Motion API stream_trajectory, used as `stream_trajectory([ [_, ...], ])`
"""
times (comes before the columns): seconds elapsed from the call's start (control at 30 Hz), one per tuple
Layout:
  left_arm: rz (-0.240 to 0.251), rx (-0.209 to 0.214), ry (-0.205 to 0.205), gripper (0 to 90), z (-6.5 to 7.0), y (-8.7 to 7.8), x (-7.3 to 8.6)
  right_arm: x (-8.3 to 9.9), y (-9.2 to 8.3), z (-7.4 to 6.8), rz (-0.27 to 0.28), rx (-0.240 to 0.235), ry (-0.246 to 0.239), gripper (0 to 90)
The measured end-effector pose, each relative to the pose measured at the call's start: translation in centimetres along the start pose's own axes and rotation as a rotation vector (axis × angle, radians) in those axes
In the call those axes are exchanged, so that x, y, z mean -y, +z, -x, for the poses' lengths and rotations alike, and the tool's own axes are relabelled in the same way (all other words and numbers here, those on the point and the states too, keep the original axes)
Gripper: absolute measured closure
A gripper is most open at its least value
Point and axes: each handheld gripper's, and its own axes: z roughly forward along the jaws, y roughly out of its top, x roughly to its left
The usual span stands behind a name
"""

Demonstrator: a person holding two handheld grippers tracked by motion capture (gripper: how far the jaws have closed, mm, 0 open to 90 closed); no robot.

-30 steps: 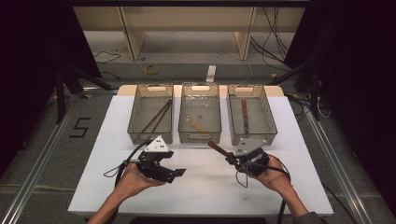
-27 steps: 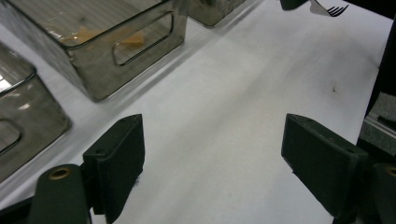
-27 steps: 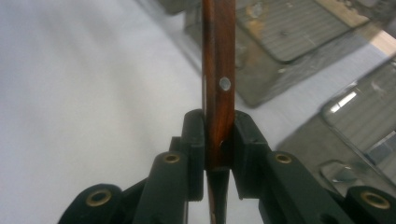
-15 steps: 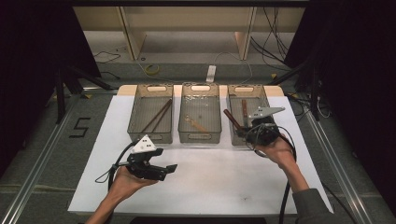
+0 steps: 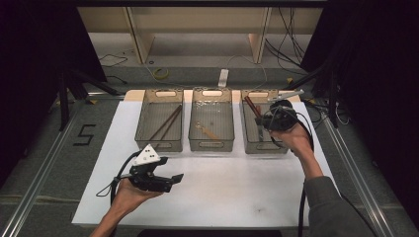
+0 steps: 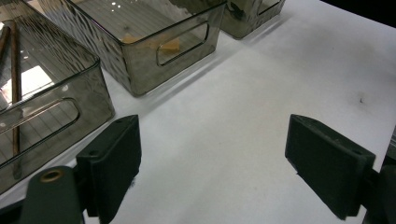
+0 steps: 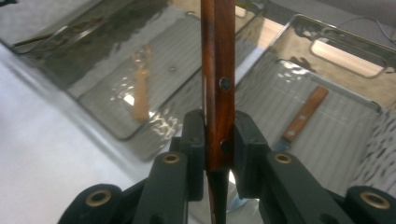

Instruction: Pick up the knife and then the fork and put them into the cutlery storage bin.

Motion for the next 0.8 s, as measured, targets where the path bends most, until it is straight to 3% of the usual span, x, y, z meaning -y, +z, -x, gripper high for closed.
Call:
stream_trajectory([
  [0.4,0.006,0.005,-0.01,16.8,-0.2,-0.4,0.3,-1.5,2.4,3.3,-0.03,0.065,0.097,77.4],
  [0.8,0.022,0.011,-0.023,16.5,-0.3,-0.5,0.2,-1.4,4.0,4.7,-0.052,0.112,0.156,77.3],
])
